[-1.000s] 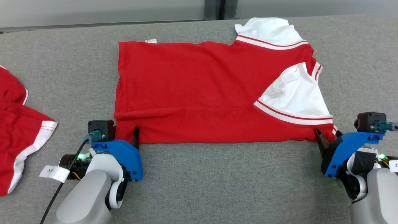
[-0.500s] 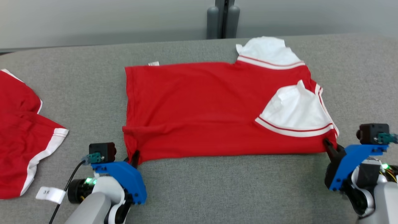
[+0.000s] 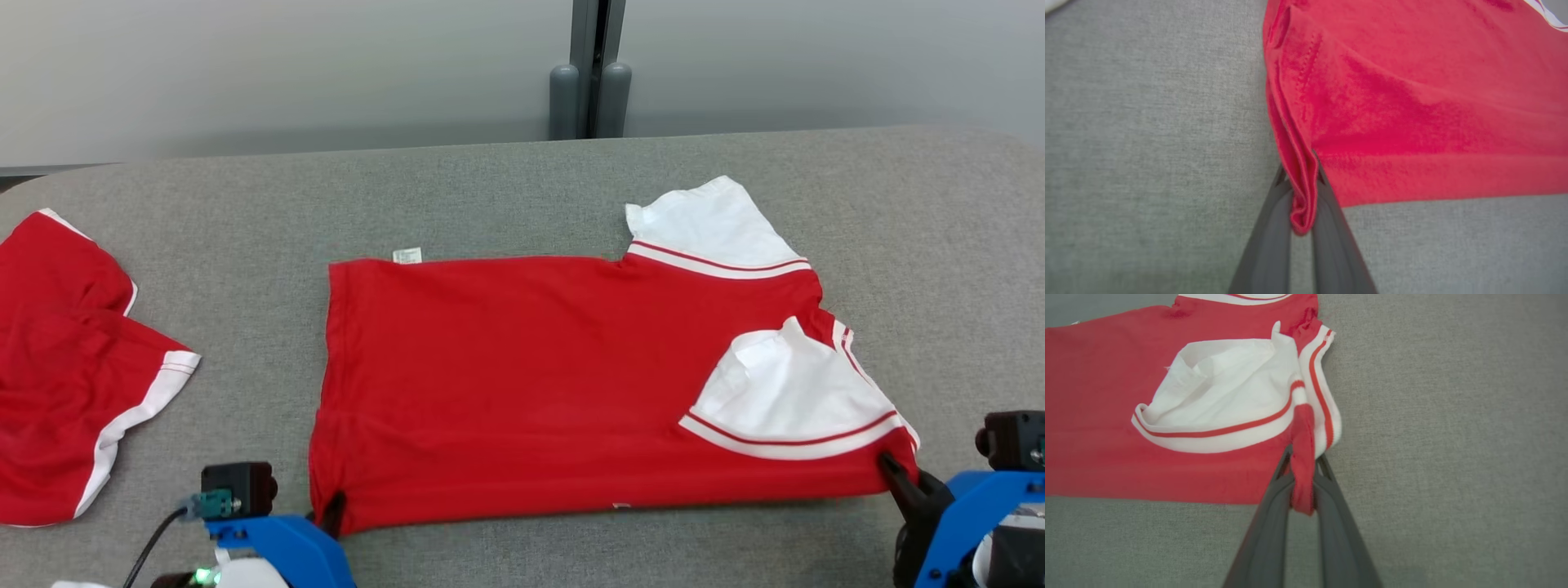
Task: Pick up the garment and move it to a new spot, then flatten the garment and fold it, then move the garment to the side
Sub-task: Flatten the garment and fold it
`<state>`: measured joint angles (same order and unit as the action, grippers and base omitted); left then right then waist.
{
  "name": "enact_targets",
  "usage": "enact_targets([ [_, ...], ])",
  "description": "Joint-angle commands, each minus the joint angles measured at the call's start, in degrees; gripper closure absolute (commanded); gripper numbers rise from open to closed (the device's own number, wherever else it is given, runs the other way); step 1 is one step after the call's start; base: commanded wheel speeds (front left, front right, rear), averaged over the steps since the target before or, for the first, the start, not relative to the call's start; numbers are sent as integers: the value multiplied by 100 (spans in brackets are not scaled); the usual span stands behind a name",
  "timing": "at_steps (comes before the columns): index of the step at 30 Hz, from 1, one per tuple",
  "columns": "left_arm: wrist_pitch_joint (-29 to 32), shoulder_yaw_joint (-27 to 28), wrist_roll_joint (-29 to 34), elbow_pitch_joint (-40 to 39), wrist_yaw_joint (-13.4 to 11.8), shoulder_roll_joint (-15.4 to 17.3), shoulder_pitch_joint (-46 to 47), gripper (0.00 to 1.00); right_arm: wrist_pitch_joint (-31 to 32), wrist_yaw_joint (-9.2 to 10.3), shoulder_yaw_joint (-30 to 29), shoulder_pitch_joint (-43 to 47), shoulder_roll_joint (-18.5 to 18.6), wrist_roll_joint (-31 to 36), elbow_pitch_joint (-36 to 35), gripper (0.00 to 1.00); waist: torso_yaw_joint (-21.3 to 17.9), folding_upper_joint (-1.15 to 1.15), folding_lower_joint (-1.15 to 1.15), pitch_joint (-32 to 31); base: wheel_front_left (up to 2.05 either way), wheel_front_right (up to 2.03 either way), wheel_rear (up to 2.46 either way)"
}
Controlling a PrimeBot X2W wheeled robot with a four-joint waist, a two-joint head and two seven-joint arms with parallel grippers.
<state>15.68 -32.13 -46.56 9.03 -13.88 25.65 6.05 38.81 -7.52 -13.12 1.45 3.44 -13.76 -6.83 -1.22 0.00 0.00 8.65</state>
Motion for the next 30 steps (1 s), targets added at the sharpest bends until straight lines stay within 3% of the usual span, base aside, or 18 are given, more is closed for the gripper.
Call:
enact_targets([
  [1, 24, 44, -41, -70, -68, 61, -95, 100, 42, 5, -74, 111, -2, -35, -55, 100, 3, 0, 0, 13, 0, 0, 0],
  [5, 122, 49, -124, -332, -205, 115, -366, 100, 200, 5, -173, 345, -35, -15, -193, 100, 48, 0, 0, 42, 0, 0, 0],
  [6, 121, 45, -119, -353, -224, 119, -387, 78, 217, 5, -190, 380, -38, -12, -199, 100, 59, 0, 0, 46, 0, 0, 0],
  [7, 157, 24, -127, -345, -240, 116, -408, 42, 249, 5, -165, 412, -43, 4, -183, 82, 70, 0, 0, 48, 0, 0, 0],
  [8, 168, -4, -109, -341, -236, 120, -400, 0, 288, 5, -141, 453, -47, -11, -141, 0, 80, 0, 0, 50, 0, 0, 0],
  [13, 155, -8, -83, -355, -229, 94, -275, 0, 199, 3, 20, 396, -53, -64, -136, 0, 85, 0, 0, 55, 0, 0, 0],
  [18, 253, 29, -6, -507, -287, 273, -152, 0, 189, 3, 187, 107, -27, 146, -303, 0, 58, 0, 0, 90, 0, 0, 0],
  [24, 717, -45, 186, -748, -143, 643, 471, 0, 477, 3, 596, -456, 485, 218, -508, 0, 52, 0, 0, 218, 0, 0, 0],
  [30, 1426, 54, 205, -678, 211, 1020, 1566, 0, 791, 3, 1132, -1790, 958, -77, -351, 0, -168, 0, 0, 498, 0, 0, 0],
])
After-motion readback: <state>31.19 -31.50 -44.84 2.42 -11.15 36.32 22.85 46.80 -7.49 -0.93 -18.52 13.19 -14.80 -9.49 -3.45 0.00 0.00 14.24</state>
